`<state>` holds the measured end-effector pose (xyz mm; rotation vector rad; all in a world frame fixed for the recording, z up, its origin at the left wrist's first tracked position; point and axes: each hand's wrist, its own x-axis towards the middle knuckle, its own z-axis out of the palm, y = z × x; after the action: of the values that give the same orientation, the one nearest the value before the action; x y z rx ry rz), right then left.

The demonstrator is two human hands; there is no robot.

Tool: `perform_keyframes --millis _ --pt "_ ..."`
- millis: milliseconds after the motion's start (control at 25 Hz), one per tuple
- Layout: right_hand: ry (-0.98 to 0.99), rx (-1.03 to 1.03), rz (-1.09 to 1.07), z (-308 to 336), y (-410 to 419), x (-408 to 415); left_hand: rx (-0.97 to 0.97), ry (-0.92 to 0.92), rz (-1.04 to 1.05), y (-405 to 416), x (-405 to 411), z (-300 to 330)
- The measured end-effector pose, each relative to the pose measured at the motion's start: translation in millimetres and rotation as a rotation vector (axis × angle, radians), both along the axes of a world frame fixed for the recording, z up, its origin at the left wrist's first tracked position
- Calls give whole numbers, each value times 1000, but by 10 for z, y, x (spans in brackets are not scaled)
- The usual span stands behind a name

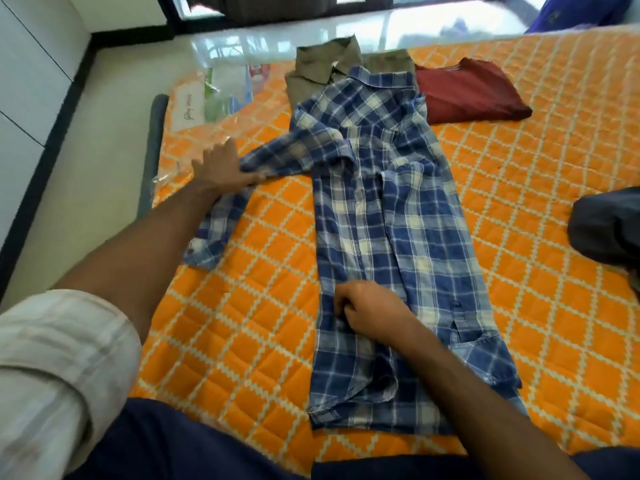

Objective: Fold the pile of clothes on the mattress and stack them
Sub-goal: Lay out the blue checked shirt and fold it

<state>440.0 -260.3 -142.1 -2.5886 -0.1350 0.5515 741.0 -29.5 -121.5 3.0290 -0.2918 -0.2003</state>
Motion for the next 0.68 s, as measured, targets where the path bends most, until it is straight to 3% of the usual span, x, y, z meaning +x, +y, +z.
perform_keyframes --millis 80,200,440,520,600,680 --pt "73 99 -99 8 5 31 -66 144 52 223 21 -92" --pt "186 427 -332 106 -17 94 -314 335 29 187 -127 16" --pt "220 1134 -647 515 239 77 -1153 540 120 -610 -1159 811" --pt "228 1391 -711 629 250 -51 -1326 665 155 -864 -1564 885" --pt "209 1480 -732 745 163 -275 -1377 751 124 -1034 -1855 878" --pt "189 1391 -768 827 41 -522 -1392 787 149 -1080 -2029 812"
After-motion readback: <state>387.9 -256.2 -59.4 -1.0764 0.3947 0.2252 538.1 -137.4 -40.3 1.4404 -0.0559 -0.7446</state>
